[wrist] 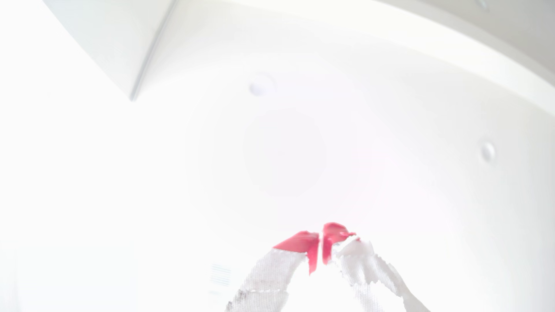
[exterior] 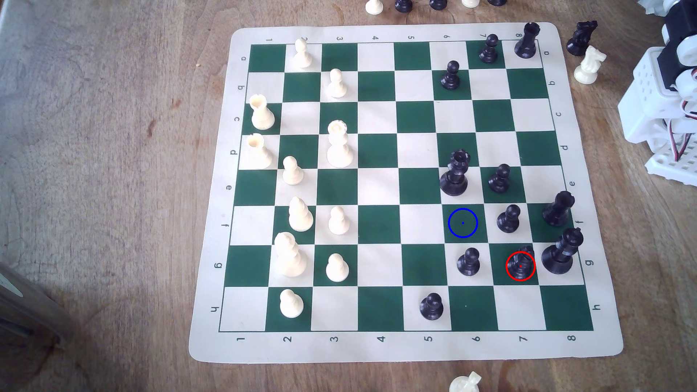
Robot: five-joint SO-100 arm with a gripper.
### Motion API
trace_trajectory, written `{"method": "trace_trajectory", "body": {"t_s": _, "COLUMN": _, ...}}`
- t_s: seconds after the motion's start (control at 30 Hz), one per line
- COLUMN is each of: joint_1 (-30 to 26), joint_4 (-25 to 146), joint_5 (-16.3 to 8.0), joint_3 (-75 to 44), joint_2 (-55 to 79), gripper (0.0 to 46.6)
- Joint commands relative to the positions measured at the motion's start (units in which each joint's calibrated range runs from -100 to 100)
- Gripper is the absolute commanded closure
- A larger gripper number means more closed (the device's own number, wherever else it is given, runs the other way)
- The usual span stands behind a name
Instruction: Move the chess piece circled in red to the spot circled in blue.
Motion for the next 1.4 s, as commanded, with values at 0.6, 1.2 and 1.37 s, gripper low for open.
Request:
{"method": "trace_trajectory", "body": {"t_s": 0.6, "joint_1": -0.4, "joint_4": -1.3, "joint_5": 0.3, "joint_3": 0.9, "joint_2": -0.3, "gripper": 46.4}}
{"method": "trace_trajectory", "body": {"t_s": 1.2, "joint_1": -20.1, "joint_4": 97.3, "joint_5": 4.6, "joint_3": -11.0, "joint_2": 4.0, "gripper": 46.4}}
{"method": "trace_trajectory", "body": {"t_s": 1.37, "joint_1": -20.6, "joint_4": 126.0, "joint_5": -1.2, "joint_3": -36.7, "joint_2": 24.6, "gripper": 46.4}}
